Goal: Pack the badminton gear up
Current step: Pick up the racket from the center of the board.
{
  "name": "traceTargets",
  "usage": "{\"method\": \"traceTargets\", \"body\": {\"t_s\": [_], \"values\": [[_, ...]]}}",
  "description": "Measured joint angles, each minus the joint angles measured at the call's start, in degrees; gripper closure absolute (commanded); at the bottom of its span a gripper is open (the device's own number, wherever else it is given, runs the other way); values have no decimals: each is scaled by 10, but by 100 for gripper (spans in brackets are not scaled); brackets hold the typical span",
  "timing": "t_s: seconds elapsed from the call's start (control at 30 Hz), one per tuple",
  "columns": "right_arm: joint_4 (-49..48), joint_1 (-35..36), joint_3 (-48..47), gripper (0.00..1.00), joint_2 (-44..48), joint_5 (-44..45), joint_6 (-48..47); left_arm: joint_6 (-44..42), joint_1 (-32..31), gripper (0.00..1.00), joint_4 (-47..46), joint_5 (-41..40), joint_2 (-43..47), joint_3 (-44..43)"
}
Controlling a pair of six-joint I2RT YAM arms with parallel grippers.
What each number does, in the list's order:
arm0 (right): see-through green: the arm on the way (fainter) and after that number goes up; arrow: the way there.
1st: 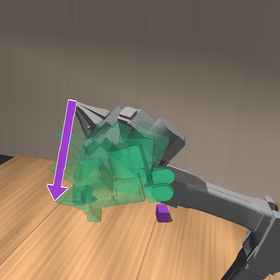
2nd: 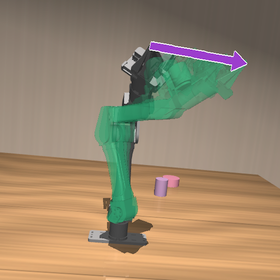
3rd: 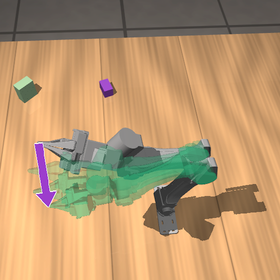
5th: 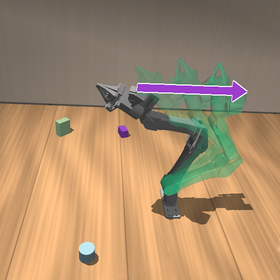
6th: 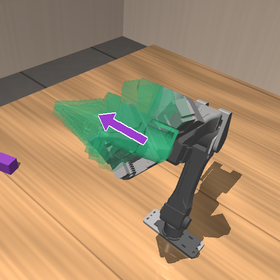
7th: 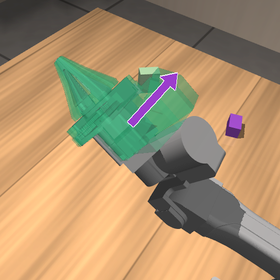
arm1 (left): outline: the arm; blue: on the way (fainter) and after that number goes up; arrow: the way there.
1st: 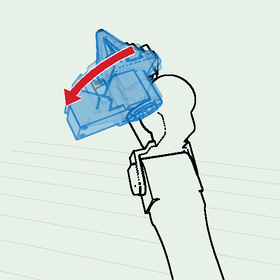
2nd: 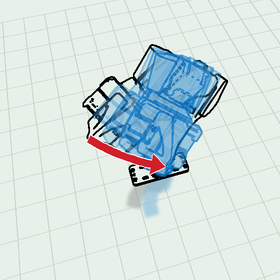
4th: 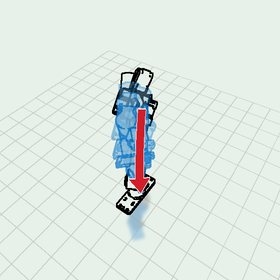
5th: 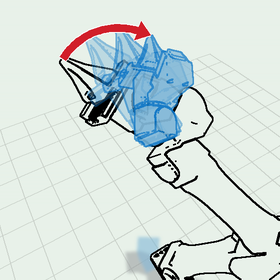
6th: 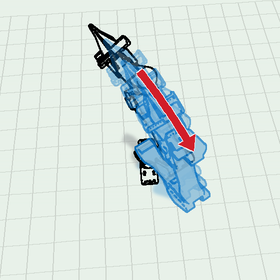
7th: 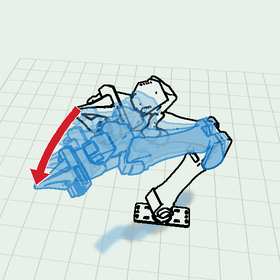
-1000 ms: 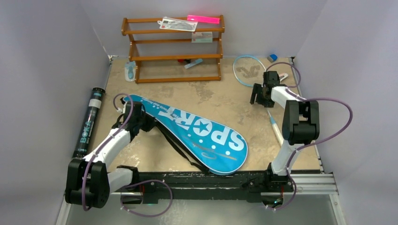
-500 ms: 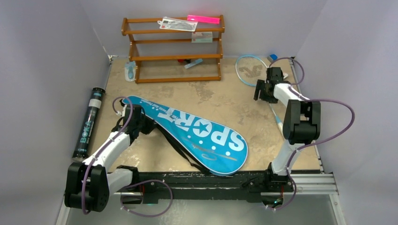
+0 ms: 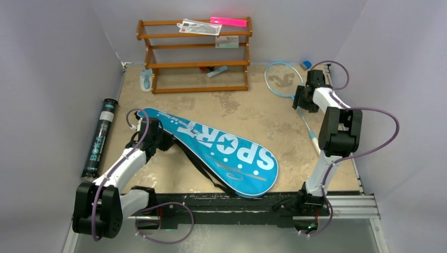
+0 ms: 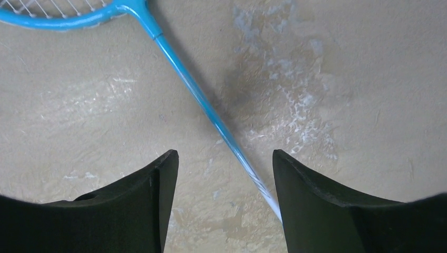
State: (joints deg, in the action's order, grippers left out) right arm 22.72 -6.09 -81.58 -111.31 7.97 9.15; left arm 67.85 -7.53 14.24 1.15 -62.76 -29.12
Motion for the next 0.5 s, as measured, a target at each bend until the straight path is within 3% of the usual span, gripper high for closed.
{"method": "traceTargets", "body": {"t_s": [0.27,0.5], "values": [[42,7,-40,37,-21,30,2,0,0,100,0,0,0,0],[43,38,-24,30,-10,37,35,0,0,100,0,1,1,0]]}}
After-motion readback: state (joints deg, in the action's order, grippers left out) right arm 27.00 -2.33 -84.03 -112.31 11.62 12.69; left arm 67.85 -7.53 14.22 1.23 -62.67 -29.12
